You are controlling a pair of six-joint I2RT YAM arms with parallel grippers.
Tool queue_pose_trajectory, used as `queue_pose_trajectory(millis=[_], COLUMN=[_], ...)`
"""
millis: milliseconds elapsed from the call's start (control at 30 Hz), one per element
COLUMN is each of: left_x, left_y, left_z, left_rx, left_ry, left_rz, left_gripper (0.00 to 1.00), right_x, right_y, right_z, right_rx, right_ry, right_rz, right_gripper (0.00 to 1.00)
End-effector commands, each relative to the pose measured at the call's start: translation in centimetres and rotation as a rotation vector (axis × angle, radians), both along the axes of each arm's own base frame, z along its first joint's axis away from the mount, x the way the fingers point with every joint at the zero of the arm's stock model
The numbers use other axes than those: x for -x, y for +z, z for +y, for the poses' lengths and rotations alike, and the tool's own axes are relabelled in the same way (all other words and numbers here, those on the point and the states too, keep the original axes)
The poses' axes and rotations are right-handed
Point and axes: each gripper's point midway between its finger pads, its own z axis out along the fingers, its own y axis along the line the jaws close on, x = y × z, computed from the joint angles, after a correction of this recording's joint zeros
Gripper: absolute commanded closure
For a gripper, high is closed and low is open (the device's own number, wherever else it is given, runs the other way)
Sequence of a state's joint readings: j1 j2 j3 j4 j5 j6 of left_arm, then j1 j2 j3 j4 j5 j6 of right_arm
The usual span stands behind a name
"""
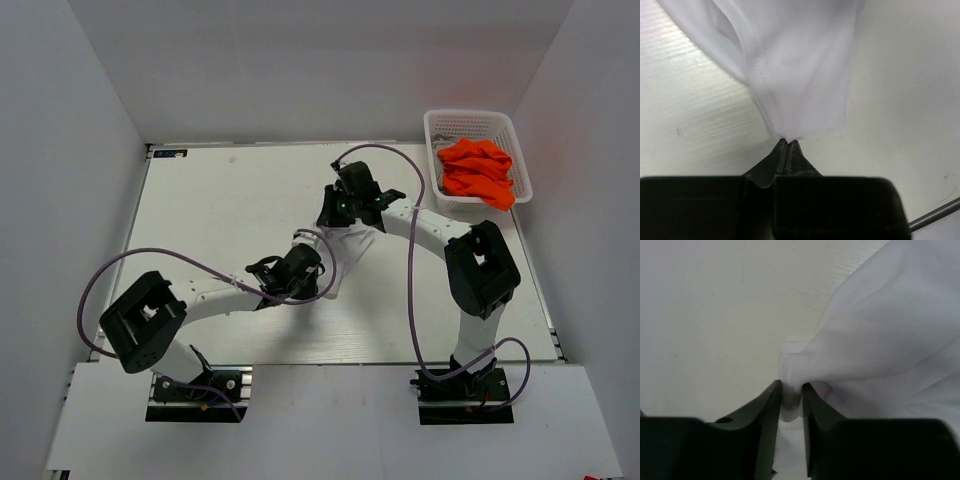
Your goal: Fold and stack the t-shirts
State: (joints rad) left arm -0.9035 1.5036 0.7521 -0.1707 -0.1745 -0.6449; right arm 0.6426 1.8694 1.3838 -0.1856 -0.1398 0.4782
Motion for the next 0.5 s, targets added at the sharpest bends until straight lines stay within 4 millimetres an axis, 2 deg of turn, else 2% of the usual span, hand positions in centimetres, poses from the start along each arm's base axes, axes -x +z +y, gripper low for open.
queue_pose_trajectory(millis=[0, 33, 67, 100, 133, 167, 200, 233, 267, 333, 367, 400, 433, 467], left_x=[-1.2, -1.3, -2.2, -2.4, -3.0, -4.2, -4.5, -5.4, -6.2, -7.0, -7.6, -7.7, -8.4, -8.5], left_y=[1.9, 1.7, 2.5, 2.6, 2.9, 4.1, 4.6, 6.1, 7.1, 9.3, 11.0, 12.3, 14.2, 15.8], left_z=[0.7, 1.1, 1.5, 2.4, 3.3, 4.1, 5.7, 6.2, 7.6, 9.0, 10.1, 10.5, 11.4, 11.7], left_rx=[0.011, -0.001, -0.018, -0.051, -0.074, -0.093, -0.138, -0.141, -0.177, -0.213, -0.233, -0.226, -0.228, -0.201], left_ry=[0.060, 0.087, 0.132, 0.163, 0.208, 0.289, 0.348, 0.397, 0.478, 0.544, 0.608, 0.639, 0.688, 0.713], left_rz=[-0.086, -0.083, -0.117, -0.123, -0.137, -0.183, -0.196, -0.238, -0.298, -0.343, -0.402, -0.425, -0.468, -0.497], left_gripper=[1.00, 1.00, 1.00, 1.00, 1.00, 1.00, 1.00, 1.00, 1.00, 1.00, 1.00, 1.00, 1.00, 1.00], right_x=[-1.6, -1.8, -1.8, -2.2, -2.4, -2.6, -2.7, -2.7, -3.3, -3.5, -4.2, -4.1, -4.5, -4.7], right_y=[2.5, 2.8, 3.2, 4.1, 4.1, 5.3, 6.6, 8.2, 7.8, 11.2, 11.5, 13.0, 14.5, 14.7], right_z=[1.3, 1.2, 1.1, 0.7, 0.2, -0.3, -0.8, -1.3, -2.7, -4.6, -6.1, -7.1, -9.0, -10.1], right_rx=[-0.075, -0.080, -0.082, -0.085, -0.068, -0.061, -0.067, -0.074, -0.024, -0.043, 0.005, 0.000, 0.021, 0.049], right_ry=[-0.041, -0.046, -0.049, -0.070, -0.083, -0.094, -0.105, -0.118, -0.163, -0.214, -0.268, -0.296, -0.349, -0.385], right_rz=[-0.042, -0.052, -0.060, -0.086, -0.106, -0.146, -0.177, -0.213, -0.248, -0.333, -0.372, -0.404, -0.448, -0.470], right_gripper=[0.86, 0.94, 1.00, 1.00, 1.00, 1.00, 1.00, 1.00, 1.00, 1.00, 1.00, 1.00, 1.00, 1.00])
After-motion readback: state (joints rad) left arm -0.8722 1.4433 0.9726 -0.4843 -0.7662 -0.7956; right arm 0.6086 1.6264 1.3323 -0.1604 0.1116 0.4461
